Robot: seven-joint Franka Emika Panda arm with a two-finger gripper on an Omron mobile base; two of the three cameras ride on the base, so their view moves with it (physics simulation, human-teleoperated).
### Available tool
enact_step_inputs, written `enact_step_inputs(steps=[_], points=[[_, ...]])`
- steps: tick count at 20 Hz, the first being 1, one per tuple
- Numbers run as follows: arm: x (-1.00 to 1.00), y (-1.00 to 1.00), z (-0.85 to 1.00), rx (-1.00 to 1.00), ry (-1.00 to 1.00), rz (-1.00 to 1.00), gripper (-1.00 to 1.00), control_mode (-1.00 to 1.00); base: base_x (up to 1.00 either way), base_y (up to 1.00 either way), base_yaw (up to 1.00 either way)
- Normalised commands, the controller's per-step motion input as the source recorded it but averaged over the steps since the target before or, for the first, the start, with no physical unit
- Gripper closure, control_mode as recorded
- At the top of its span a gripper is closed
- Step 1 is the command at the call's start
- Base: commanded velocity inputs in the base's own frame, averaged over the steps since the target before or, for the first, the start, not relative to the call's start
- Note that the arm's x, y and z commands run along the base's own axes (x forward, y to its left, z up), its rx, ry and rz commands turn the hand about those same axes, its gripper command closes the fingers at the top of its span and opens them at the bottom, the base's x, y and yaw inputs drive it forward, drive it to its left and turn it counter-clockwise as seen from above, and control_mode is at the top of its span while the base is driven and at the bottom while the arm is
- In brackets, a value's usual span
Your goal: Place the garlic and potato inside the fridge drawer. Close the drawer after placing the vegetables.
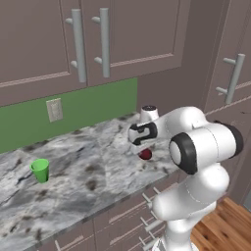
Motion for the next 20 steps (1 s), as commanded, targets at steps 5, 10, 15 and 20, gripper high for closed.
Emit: enact_step_inputs(steps=[5,10,15,20], points=[[-0.02,-0.04,-0.21,-0.02,0.00,0.00,-1.00,-1.00,0.00,0.00,0.00],[0.00,0.03,-0.24,-0.04,0.00,0.01,-1.00,-1.00,0.00,0.00,0.00],[0.00,0.09,-0.25,-0.02,0.00,0.01,1.00,-1.00,0.00,0.00,0.00],[-0.17,-0.01,0.26,0.00,-0.04,0.01,1.00,-1.00,0.00,0.00,0.00]])
